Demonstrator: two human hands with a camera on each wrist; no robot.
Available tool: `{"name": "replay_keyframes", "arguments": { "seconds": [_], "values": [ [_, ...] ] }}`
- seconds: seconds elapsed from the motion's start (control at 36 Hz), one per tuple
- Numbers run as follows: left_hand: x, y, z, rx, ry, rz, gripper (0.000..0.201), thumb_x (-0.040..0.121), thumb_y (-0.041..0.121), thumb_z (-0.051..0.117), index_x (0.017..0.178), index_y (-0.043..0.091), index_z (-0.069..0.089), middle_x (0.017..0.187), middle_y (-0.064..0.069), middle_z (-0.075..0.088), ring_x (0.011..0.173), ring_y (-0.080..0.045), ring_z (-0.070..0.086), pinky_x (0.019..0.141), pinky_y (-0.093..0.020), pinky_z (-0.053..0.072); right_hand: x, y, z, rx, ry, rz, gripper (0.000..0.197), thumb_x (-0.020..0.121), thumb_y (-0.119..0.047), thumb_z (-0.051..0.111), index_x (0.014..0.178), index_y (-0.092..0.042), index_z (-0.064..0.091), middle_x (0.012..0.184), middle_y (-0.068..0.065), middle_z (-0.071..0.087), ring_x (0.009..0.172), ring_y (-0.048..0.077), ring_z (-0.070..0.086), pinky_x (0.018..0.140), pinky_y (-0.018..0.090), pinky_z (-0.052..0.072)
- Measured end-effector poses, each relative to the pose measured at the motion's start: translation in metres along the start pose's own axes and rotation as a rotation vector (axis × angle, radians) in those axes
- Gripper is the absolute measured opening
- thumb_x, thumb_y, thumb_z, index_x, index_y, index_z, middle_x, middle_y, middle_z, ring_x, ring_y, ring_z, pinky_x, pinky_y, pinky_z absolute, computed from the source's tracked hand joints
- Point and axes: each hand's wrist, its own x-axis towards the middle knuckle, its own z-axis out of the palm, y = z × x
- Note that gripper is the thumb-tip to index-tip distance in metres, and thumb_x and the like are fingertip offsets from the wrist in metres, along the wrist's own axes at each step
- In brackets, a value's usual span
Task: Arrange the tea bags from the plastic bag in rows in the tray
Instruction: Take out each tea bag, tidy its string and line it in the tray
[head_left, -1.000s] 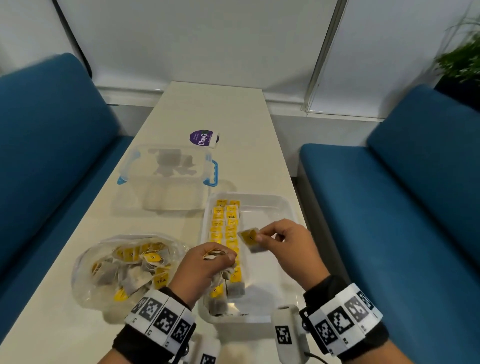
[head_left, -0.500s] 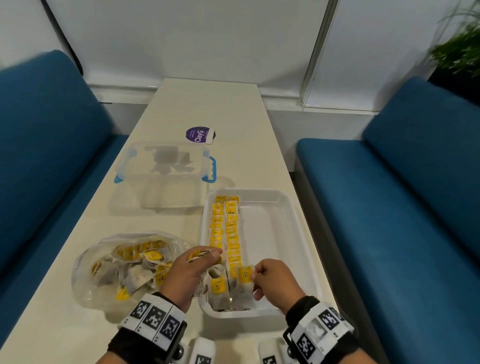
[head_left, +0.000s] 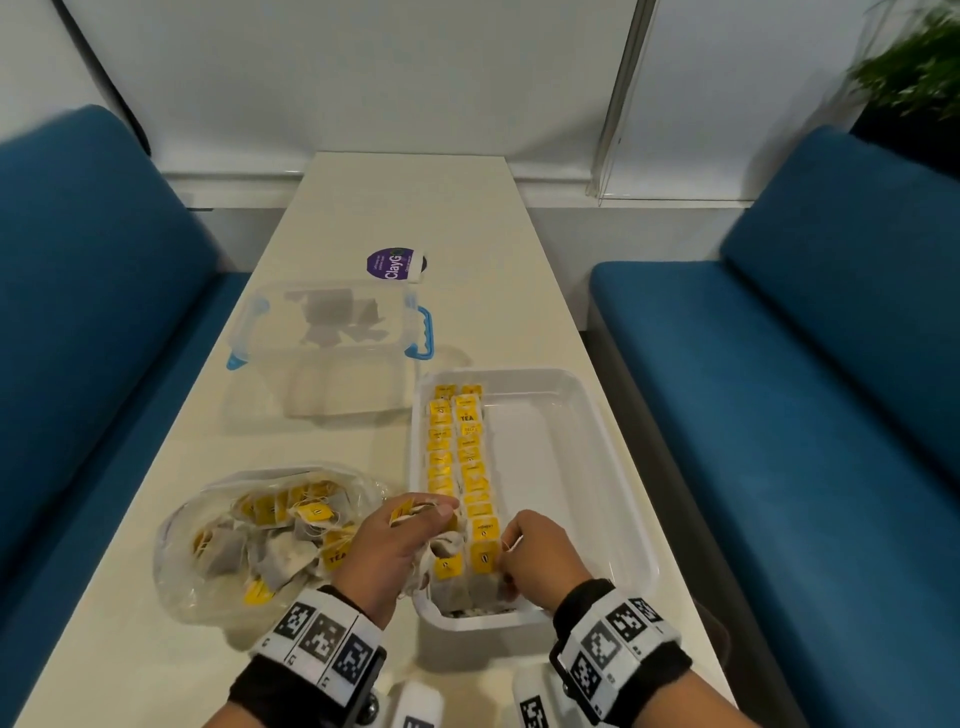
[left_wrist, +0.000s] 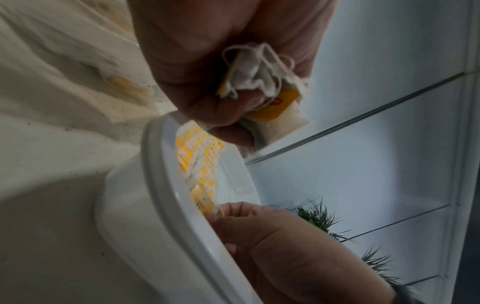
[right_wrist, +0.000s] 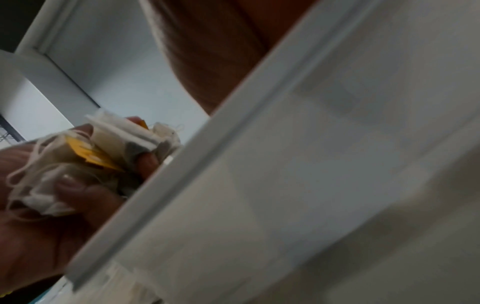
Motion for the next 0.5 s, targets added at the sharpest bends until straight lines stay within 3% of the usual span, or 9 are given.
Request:
{"name": "replay_keyframes", "arguments": {
  "seconds": [0.08, 0.14, 0.19, 0.25, 0.33, 0.5],
  "values": [
    [0.000, 0.002, 0.000, -0.031, -0.004, -0.024, 0.011, 0.086, -0.001, 0.056, 0.095, -0.004, 0.062, 0.069, -0.015, 0.059, 0.043, -0.012, 0.058, 0.035, -0.014, 0.037, 0.001, 0.002, 0.000, 0.002, -0.005, -0.007, 0.028, 0.083, -0.005, 0.058, 0.075, -0.023, 0.038, 0.082, 0.004, 0.056, 0.075, 0.025, 0.060, 0.047, 0.023, 0.041],
    [-0.001, 0.003, -0.001, -0.063, -0.012, -0.050, 0.013, 0.088, 0.000, 0.054, 0.098, -0.005, 0.061, 0.069, -0.015, 0.058, 0.042, -0.013, 0.057, 0.033, -0.014, 0.036, 0.002, 0.003, -0.001, -0.001, 0.003, 0.001, 0.031, 0.082, -0.008, 0.061, 0.077, -0.025, 0.036, 0.084, 0.006, 0.057, 0.070, 0.024, 0.059, 0.048, 0.025, 0.042],
    [-0.002, 0.005, -0.002, -0.107, -0.030, -0.084, 0.013, 0.089, 0.002, 0.054, 0.099, -0.003, 0.059, 0.067, -0.015, 0.056, 0.041, -0.013, 0.056, 0.032, -0.014, 0.034, 0.002, 0.003, -0.006, 0.014, 0.042, 0.002, 0.029, 0.083, -0.012, 0.064, 0.082, -0.024, 0.038, 0.080, 0.003, 0.056, 0.065, 0.019, 0.056, 0.058, 0.029, 0.047],
    [-0.002, 0.007, -0.004, -0.132, -0.045, -0.114, 0.014, 0.089, 0.006, 0.054, 0.100, 0.000, 0.059, 0.062, -0.014, 0.056, 0.040, -0.013, 0.055, 0.032, -0.012, 0.032, 0.000, 0.000, -0.015, 0.028, 0.109, -0.028, 0.024, 0.085, -0.018, 0.065, 0.093, -0.021, 0.043, 0.074, -0.003, 0.052, 0.063, 0.012, 0.051, 0.062, 0.025, 0.044],
    [-0.001, 0.009, -0.005, -0.122, -0.059, -0.129, 0.019, 0.087, 0.014, 0.056, 0.102, 0.004, 0.060, 0.060, -0.011, 0.059, 0.042, -0.012, 0.056, 0.034, -0.011, 0.030, -0.008, -0.014, -0.032, 0.135, 0.175, -0.107, 0.018, 0.087, -0.017, 0.063, 0.098, -0.018, 0.049, 0.072, -0.004, 0.050, 0.061, 0.009, 0.050, 0.056, 0.017, 0.038],
    [-0.002, 0.018, -0.002, -0.149, -0.166, -0.145, 0.034, 0.070, 0.029, 0.058, 0.097, 0.010, 0.063, 0.059, -0.009, 0.060, 0.041, -0.008, 0.051, 0.033, -0.011, 0.025, -0.033, -0.054, -0.048, 0.327, -0.030, -0.312, 0.009, 0.086, -0.003, 0.060, 0.088, -0.012, 0.061, 0.071, 0.004, 0.057, 0.058, 0.011, 0.055, 0.044, 0.008, 0.036]
  ]
}}
